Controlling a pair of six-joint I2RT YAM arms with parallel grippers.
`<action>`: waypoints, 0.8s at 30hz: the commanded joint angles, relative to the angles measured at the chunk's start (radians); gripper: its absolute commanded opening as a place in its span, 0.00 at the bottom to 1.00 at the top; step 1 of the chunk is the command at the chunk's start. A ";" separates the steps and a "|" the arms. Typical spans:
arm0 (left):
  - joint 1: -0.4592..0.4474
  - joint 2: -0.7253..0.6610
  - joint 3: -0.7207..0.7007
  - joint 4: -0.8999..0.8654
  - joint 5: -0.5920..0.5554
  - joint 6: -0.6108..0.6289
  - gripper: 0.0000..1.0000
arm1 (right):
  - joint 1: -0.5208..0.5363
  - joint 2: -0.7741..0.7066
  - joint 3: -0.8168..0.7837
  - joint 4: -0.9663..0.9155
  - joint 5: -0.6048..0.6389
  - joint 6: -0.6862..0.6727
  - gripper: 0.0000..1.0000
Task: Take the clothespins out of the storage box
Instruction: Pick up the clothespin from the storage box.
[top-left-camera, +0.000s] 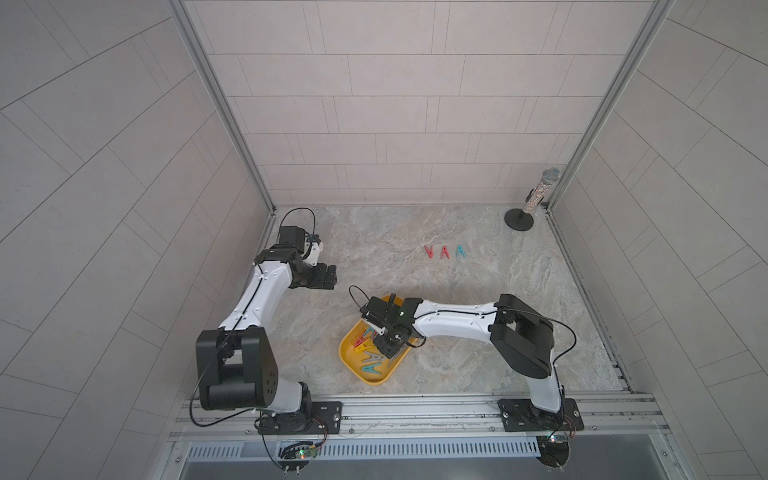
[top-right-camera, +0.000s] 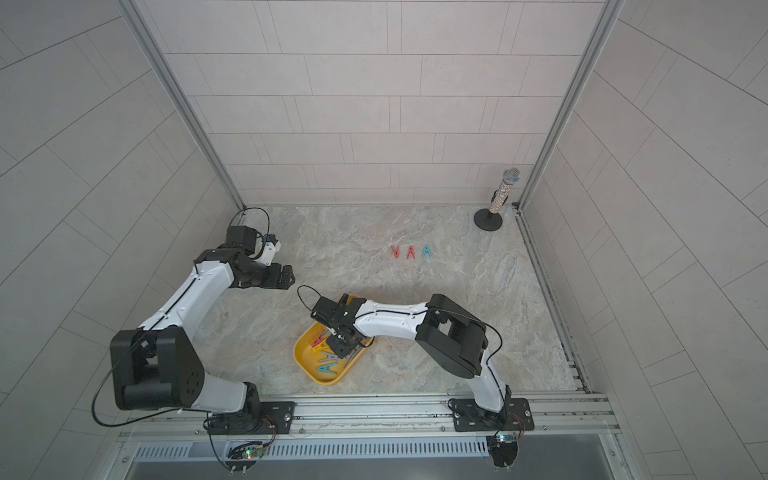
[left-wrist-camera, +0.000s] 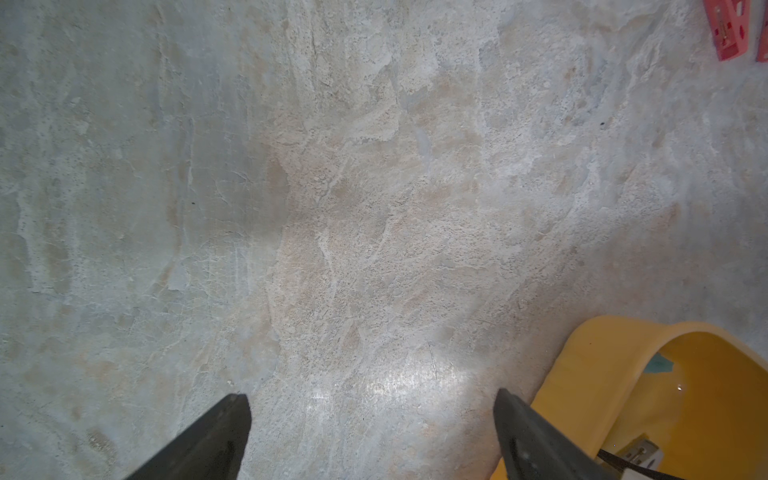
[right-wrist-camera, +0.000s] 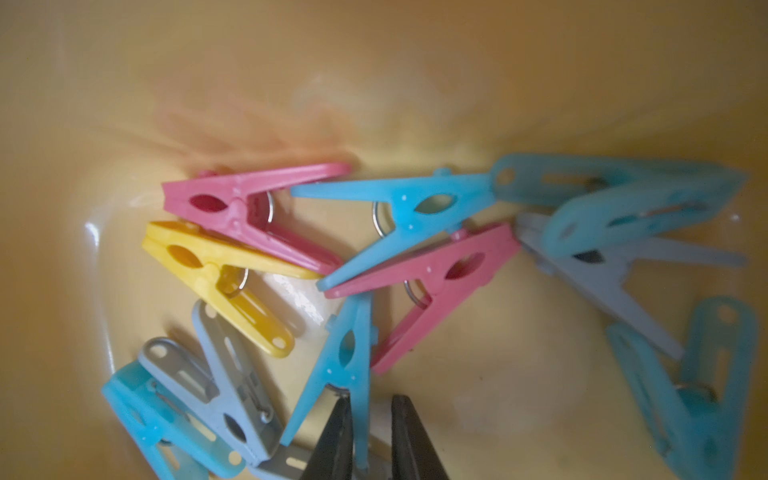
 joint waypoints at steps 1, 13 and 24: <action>0.007 -0.015 0.000 0.002 0.005 -0.003 0.99 | 0.006 0.001 0.011 -0.031 0.028 0.006 0.15; 0.006 -0.005 0.001 0.002 0.000 -0.001 0.99 | 0.009 -0.133 -0.009 -0.078 0.034 -0.001 0.00; 0.007 -0.002 0.003 0.001 -0.003 -0.002 0.99 | -0.039 -0.373 -0.070 -0.030 0.125 0.009 0.00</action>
